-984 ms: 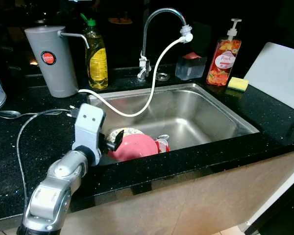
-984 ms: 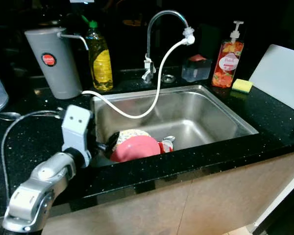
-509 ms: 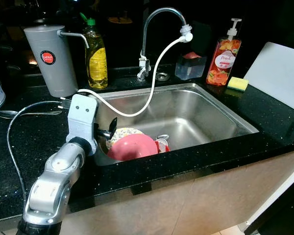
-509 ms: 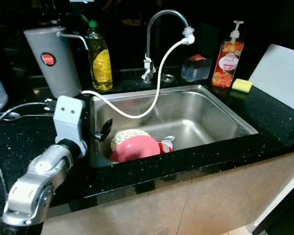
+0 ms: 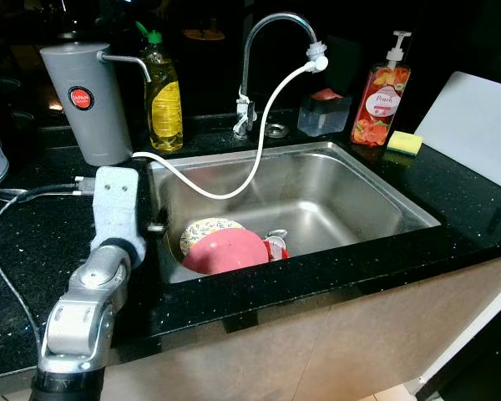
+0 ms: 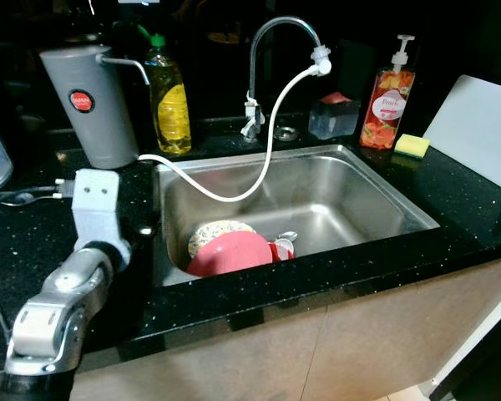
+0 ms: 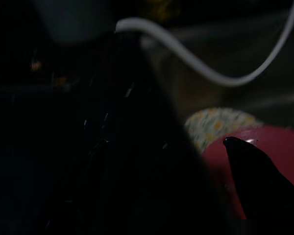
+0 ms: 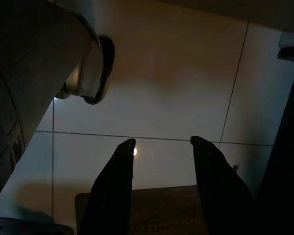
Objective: Kitchen organization
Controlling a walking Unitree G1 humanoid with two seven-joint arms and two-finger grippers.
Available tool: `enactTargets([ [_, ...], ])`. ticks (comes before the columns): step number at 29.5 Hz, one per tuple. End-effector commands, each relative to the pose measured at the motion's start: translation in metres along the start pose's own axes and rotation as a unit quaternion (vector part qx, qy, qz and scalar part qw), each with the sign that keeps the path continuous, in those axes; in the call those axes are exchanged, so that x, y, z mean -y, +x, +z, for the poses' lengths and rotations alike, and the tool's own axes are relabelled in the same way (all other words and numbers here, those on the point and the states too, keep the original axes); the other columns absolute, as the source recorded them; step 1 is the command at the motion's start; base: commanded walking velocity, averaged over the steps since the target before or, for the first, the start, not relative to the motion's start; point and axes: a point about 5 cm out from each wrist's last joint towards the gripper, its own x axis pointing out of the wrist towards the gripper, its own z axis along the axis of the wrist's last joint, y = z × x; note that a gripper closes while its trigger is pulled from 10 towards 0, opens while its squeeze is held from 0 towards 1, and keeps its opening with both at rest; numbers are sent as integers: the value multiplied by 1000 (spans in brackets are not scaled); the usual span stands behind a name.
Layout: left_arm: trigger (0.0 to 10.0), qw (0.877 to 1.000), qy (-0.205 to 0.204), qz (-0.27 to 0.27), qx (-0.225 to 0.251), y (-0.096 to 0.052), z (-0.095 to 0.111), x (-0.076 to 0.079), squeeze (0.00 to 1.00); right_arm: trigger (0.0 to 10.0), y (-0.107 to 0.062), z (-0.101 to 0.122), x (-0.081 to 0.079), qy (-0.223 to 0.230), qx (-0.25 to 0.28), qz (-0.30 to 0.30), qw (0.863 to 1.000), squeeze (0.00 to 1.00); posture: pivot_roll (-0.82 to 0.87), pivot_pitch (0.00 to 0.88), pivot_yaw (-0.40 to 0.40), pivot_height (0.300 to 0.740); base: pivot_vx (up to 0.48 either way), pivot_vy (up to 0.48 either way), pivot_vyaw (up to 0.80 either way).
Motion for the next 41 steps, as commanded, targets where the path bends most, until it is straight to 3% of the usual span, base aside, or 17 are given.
enactTargets([
  [1,10000,999,-3,10,-41,3,-12,-3,0,10000,0,-1,0,1,-1,-1,1000,0,-86,46,-25,740,0,0,0],
  [13,10000,995,-8,0,-101,4,-28,2,0,10000,0,0,2,-1,3,0,1000,0,-87,50,-27,740,0,0,0],
  [26,10000,995,-15,-3,-99,4,-27,5,0,10000,0,-1,1,-4,1,0,1000,0,-86,45,-30,740,0,0,0],
  [29,10000,996,-9,-8,-84,4,-25,6,0,10000,0,-1,2,-6,-1,-1,1000,0,-84,43,-31,740,0,0,0],
  [32,10000,998,53,-13,-30,2,-16,9,0,10000,0,-1,4,-6,-2,-2,1000,0,-84,41,-31,740,0,0,0],
  [35,10000,996,88,-22,6,1,-11,12,0,10000,0,0,4,-7,-2,-1,1000,0,-78,41,-35,740,0,0,0],
  [37,10000,996,80,-7,35,2,-8,8,0,10000,0,0,3,-8,-3,0,1000,0,-79,42,-36,740,0,0,0],
  [41,10000,997,63,1,51,3,-6,4,0,10000,0,1,3,-8,-2,0,1000,0,-80,42,-36,740,0,0,0],
])
